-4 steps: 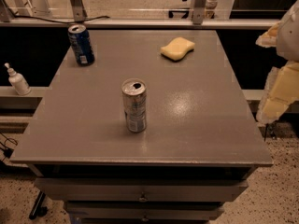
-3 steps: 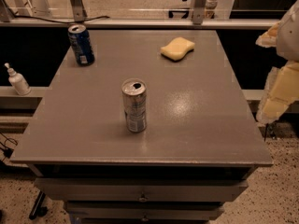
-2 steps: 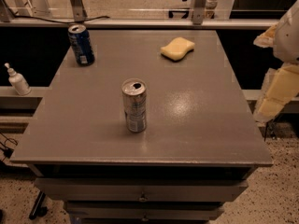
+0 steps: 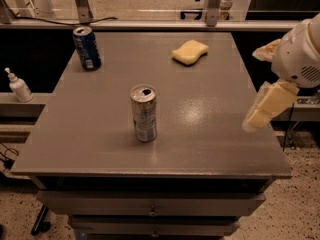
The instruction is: Knock redbull can over
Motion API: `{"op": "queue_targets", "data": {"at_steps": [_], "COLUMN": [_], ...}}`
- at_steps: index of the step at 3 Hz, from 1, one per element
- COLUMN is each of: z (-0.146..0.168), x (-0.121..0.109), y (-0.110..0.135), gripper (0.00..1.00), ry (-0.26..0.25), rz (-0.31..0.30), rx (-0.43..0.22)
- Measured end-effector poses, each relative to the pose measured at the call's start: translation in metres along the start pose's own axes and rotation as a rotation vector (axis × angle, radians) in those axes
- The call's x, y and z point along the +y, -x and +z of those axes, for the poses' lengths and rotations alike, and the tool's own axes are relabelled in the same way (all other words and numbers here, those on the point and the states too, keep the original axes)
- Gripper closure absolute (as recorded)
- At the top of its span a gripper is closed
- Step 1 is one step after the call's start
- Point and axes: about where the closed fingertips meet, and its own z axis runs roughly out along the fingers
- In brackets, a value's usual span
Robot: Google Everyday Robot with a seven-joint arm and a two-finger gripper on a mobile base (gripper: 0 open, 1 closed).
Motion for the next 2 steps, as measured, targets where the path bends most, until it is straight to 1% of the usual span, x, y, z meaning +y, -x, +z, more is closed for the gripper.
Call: {"op": "queue_targets", "data": {"at_steps": [1, 2], "z": [0.02, 0.038], "x": [0.01, 0.034], "y": [0.02, 0.044], "gripper": [0.0, 0.0], "ry": [0.042, 0.094], "rz": [0.047, 0.088], "rx": [-0.162, -0.327]}}
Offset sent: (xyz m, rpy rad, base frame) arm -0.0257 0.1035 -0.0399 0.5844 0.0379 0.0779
